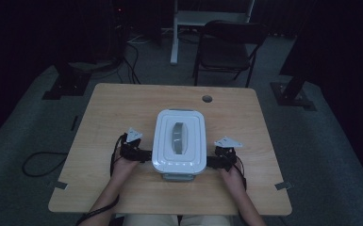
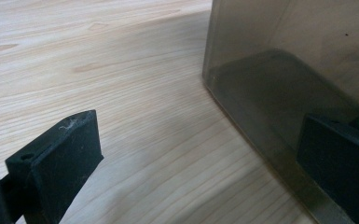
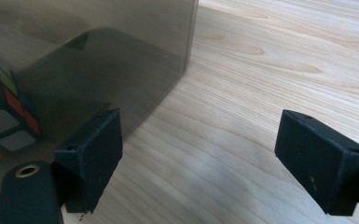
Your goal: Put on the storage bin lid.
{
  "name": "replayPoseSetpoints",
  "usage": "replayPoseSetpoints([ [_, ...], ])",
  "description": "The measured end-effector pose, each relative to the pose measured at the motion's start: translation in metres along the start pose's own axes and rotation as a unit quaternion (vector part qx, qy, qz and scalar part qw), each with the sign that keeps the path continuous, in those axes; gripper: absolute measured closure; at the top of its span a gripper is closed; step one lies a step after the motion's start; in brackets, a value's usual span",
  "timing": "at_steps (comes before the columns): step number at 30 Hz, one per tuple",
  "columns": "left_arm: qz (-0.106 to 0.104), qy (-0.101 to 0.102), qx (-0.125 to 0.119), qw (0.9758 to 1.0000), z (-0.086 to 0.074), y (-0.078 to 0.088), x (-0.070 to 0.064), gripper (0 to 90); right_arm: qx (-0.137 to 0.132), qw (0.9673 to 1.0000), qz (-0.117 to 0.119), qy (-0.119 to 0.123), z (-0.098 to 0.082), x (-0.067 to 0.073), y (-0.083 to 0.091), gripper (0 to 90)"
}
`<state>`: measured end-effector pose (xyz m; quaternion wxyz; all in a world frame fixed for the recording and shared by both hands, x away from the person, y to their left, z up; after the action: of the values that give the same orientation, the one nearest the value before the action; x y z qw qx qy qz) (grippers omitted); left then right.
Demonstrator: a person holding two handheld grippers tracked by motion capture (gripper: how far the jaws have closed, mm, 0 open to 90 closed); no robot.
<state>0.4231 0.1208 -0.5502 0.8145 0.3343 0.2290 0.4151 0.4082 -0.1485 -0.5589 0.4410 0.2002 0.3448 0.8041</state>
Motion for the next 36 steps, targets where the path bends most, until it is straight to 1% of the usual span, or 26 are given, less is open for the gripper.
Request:
replayPoseSetpoints([
  [2, -0.003, -0.001, 0.0, 1.0, 0.002, -0.002, -0.004, 1.0, 0.001, 1.0, 0.0, -0.003, -0.002, -0.003, 0.002, 14.5],
  [5, -0.003, -0.009, 0.002, 1.0, 0.004, -0.004, -0.009, 1.0, 0.001, 1.0, -0.001, -0.005, -0.004, -0.008, 0.004, 14.5],
  [8, -0.008, -0.012, 0.002, 0.9999, 0.004, -0.006, -0.014, 1.0, 0.001, 0.9999, -0.009, -0.007, -0.006, -0.014, 0.006, 14.5],
  [15, -0.015, -0.019, 0.008, 0.9997, 0.006, -0.008, -0.02, 1.0, 0.001, 0.9999, -0.014, -0.006, -0.007, -0.022, 0.009, 14.5],
  [20, -0.016, -0.023, 0.011, 0.9995, 0.007, -0.008, -0.02, 0.9, 0.002, 0.9998, -0.02, -0.006, -0.005, -0.022, 0.008, 15.4],
  [22, -0.013, -0.026, 0.011, 0.9995, 0.007, -0.008, -0.02, 0.9, 0.004, 0.9998, -0.018, -0.007, -0.005, -0.022, 0.008, 15.5],
  [26, -0.015, -0.027, 0.014, 0.9994, 0.006, -0.008, -0.017, 0.9, 0.002, 0.9998, -0.015, -0.014, -0.004, -0.021, 0.006, 16.2],
  [29, -0.015, -0.023, 0.013, 0.9996, 0.005, -0.007, -0.016, 0.9, 0.0, 0.9997, -0.017, -0.015, -0.003, -0.02, 0.004, 16.5],
  [31, -0.012, -0.023, 0.013, 0.9996, 0.004, -0.006, -0.013, 0.9, -0.003, 0.9997, -0.011, -0.023, -0.002, -0.018, 0.002, 17.8],
  [32, -0.013, -0.019, 0.013, 0.9997, 0.004, -0.006, -0.012, 0.9, -0.005, 0.9996, -0.01, -0.025, -0.002, -0.017, 0.001, 17.8],
  [34, -0.013, -0.018, 0.012, 0.9997, 0.003, -0.005, -0.01, 0.9, 0.001, 0.9998, -0.006, -0.02, -0.003, -0.015, -0.001, 17.7],
  [36, -0.014, -0.018, 0.013, 0.9997, 0.003, -0.005, -0.01, 0.9, 0.001, 0.9999, -0.007, -0.014, -0.003, -0.015, -0.001, 16.2],
])
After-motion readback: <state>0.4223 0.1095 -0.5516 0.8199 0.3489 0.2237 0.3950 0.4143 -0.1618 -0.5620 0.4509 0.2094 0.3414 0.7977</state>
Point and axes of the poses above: each handheld gripper's, and its own axes: y roughly backward along the jaws, z roughly out of its top, x roughly to its left, the point moved 8 cm from there along -y, roughly forward along the jaws, and after that the axes turned 12 degrees about x, right-handed, at the moved point
